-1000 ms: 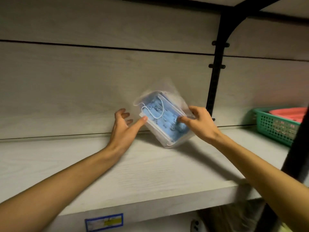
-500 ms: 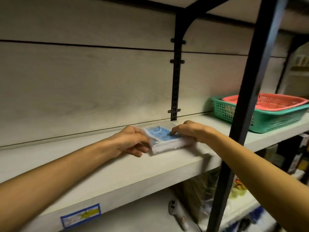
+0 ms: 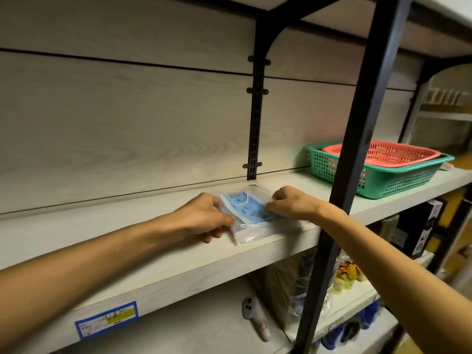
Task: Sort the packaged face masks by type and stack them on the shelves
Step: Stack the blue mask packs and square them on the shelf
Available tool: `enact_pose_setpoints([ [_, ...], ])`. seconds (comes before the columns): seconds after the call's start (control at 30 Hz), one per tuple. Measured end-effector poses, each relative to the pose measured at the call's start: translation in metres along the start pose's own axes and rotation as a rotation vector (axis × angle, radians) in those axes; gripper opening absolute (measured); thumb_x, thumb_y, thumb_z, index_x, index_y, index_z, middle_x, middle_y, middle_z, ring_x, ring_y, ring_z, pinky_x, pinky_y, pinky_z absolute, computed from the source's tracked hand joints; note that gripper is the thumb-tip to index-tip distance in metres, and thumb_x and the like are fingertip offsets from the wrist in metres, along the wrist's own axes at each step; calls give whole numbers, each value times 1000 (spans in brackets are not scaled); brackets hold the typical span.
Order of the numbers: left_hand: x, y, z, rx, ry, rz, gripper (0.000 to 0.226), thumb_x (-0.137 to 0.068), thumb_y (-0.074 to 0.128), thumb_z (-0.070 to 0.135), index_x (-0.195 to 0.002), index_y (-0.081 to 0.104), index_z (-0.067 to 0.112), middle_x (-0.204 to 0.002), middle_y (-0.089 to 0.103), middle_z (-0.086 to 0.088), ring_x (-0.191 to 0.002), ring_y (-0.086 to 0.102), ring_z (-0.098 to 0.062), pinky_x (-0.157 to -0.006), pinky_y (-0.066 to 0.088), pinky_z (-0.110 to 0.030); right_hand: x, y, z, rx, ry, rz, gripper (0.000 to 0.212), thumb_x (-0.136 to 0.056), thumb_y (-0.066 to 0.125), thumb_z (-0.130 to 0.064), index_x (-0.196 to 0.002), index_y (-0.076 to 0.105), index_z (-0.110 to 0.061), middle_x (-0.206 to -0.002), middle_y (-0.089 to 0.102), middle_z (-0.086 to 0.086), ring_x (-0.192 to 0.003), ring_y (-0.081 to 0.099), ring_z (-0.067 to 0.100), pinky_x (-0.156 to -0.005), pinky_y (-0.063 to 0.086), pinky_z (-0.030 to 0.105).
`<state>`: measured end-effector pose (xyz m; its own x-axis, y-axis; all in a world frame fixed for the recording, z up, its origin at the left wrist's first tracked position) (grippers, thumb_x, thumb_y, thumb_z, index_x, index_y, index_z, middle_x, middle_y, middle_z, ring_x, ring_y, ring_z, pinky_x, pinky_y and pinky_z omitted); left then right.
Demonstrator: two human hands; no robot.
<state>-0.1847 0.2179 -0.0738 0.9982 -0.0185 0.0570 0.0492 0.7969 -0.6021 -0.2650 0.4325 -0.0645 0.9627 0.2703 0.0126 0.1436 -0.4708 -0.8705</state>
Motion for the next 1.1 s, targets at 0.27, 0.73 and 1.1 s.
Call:
enact_pose_setpoints([
  [0.27, 0, -4, -5, -9, -19, 24, 39, -85, 79, 19, -84, 42, 33, -78, 74, -3, -55, 63, -8, -45, 47, -25, 2, 14, -3, -61, -86, 33, 25, -95, 51, -18, -109, 67, -4, -109, 69, 16, -101, 64, 32, -89, 53, 41],
  [0.73, -1, 2, -23, -798, 150, 106, 73, -99, 33, 67, -159, 24, 27, -166, 27, 3, -146, 32, -22, -114, 30, -39, -25, 38, -30, 194, -371, -36, 49, -105, 43, -30, -153, 41, -22, -161, 35, 2, -145, 35, 24, -119, 28, 41],
  [1.1, -6, -5, -30, -640, 177, 179, 63, -99, 39, 65, -153, 38, 32, -154, 39, 6, -138, 39, -18, -109, 34, -35, -37, 31, -28, 205, -351, -121, 47, -107, 39, -38, -153, 40, -30, -163, 31, -2, -146, 33, 22, -123, 23, 41],
])
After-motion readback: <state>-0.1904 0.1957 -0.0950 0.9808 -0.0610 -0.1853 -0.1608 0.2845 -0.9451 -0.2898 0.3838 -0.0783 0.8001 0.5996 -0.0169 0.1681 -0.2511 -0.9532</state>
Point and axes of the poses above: each hand's wrist, its own x-axis away from the middle knuckle, its own y-axis out of the palm, z = x × y, the point moved 2 cm from there along -x, towards the middle knuckle
